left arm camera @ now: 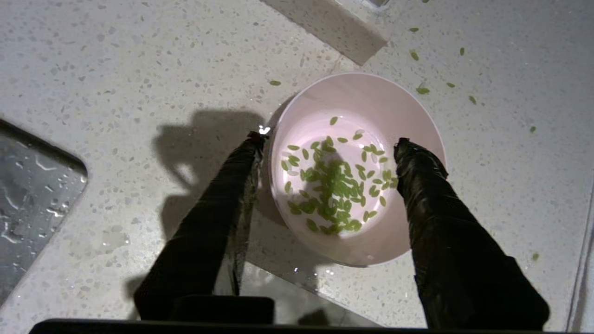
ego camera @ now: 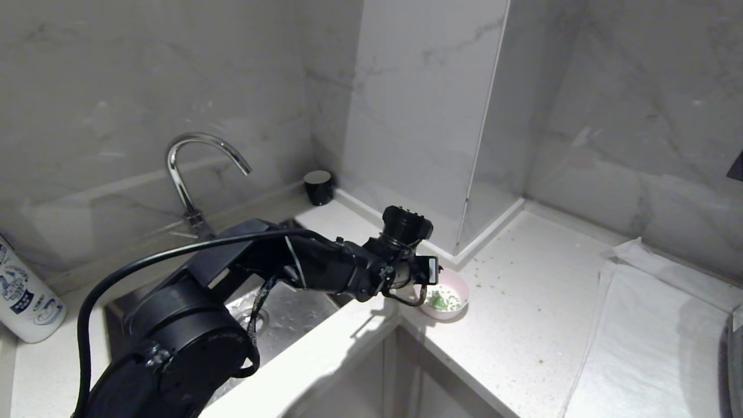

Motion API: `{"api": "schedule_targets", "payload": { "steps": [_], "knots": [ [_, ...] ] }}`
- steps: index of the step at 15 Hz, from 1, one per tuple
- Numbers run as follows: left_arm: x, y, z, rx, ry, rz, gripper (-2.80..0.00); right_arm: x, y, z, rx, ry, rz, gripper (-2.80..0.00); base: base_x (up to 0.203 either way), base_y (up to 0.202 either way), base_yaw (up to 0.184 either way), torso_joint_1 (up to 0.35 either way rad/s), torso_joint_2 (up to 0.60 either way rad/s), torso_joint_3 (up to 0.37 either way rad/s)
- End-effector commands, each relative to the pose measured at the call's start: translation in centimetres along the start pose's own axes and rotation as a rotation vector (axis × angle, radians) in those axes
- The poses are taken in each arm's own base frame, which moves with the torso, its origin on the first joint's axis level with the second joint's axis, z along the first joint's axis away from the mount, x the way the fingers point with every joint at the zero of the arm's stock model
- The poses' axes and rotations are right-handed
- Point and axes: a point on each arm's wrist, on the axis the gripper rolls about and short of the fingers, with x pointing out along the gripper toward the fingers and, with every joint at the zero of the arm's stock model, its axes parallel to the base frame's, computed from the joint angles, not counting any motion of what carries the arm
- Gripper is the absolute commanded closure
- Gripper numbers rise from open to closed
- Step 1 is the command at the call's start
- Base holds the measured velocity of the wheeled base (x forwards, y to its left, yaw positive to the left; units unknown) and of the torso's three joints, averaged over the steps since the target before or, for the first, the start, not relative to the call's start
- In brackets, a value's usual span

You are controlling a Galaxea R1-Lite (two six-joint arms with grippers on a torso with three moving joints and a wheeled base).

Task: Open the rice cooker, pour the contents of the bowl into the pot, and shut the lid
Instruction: Turn on the tap

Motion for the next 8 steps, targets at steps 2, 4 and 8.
{"api": "schedule_targets", "payload": {
  "steps": [2, 4, 8],
  "knots": [
    [1.7, 0.5, -1.8, 0.018, 0.045, 0.026, -2.8, 0.0, 0.0, 0.0, 0.0, 0.003, 0.001, 0.0, 0.0, 0.0, 0.0, 0.0, 0.0, 0.0],
    [2.5, 0.4, -3.2, 0.081, 0.067, 0.056, -2.8, 0.0, 0.0, 0.0, 0.0, 0.003, 0.001, 0.0, 0.0, 0.0, 0.0, 0.0, 0.0, 0.0],
    [3.2, 0.4, -3.6, 0.085, 0.066, 0.072, -2.8, 0.0, 0.0, 0.0, 0.0, 0.003, 0.001, 0.0, 0.0, 0.0, 0.0, 0.0, 0.0, 0.0]
  ]
}}
